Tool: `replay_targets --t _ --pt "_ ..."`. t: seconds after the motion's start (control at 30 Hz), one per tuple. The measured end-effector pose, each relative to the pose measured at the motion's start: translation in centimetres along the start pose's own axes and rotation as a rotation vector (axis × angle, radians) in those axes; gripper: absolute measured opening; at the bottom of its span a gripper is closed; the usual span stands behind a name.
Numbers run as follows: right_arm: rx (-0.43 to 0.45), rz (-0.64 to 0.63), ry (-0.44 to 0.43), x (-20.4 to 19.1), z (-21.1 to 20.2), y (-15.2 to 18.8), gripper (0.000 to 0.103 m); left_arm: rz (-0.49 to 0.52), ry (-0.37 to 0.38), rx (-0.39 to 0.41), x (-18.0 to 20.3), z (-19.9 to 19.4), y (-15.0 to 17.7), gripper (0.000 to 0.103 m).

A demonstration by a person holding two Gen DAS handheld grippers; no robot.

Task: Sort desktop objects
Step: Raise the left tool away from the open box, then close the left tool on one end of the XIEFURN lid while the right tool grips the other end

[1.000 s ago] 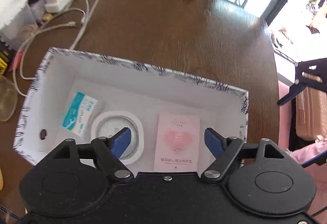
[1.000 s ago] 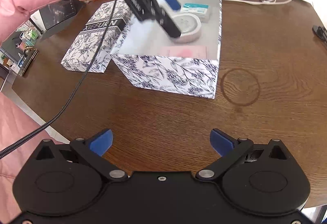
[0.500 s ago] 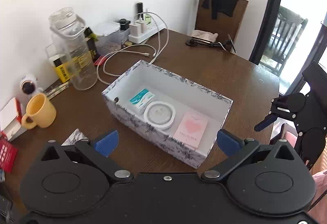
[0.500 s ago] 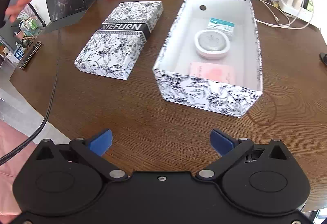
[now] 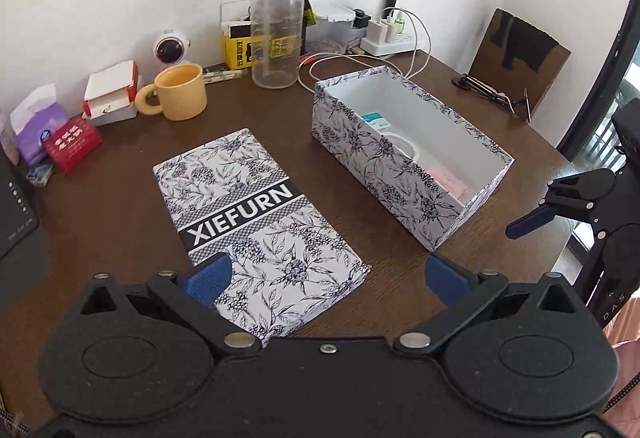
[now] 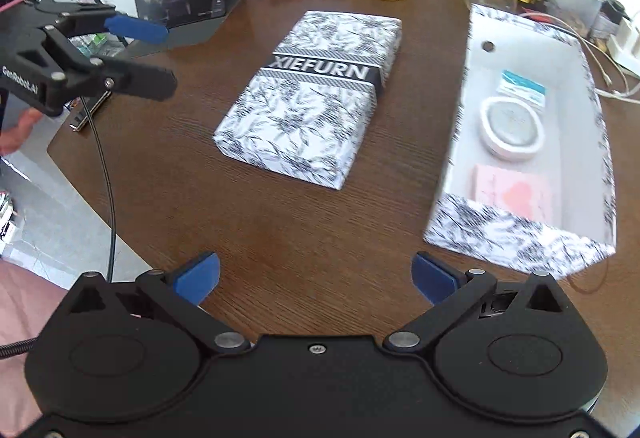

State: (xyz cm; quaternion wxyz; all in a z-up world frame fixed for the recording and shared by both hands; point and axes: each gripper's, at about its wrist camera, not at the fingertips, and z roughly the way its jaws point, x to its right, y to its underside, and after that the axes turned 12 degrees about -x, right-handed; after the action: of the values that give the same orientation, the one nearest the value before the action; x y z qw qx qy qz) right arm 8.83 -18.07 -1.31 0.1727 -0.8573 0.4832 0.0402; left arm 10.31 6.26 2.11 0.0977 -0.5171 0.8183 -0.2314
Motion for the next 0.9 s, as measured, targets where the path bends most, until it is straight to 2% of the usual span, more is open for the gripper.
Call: replay_targets --t 0.33,0.53,0.9 --pt "0.028 -0.018 -0.003 -2.1 1.8 -4.6 0.103 -0.081 -0.023 -0.009 -4.1 0.4 0.5 0.103" --pt "0.035 -0.011 0.004 -1.9 3.5 -7.7 0.103 -0.168 -0.037 -0.038 -7.7 2.9 -0.5 0.103" --pt "-0.006 0.045 0.000 0.1 8.2 -12.6 0.103 -0.254 -0.026 -0.111 -12.1 8.3 -2.0 0.103"
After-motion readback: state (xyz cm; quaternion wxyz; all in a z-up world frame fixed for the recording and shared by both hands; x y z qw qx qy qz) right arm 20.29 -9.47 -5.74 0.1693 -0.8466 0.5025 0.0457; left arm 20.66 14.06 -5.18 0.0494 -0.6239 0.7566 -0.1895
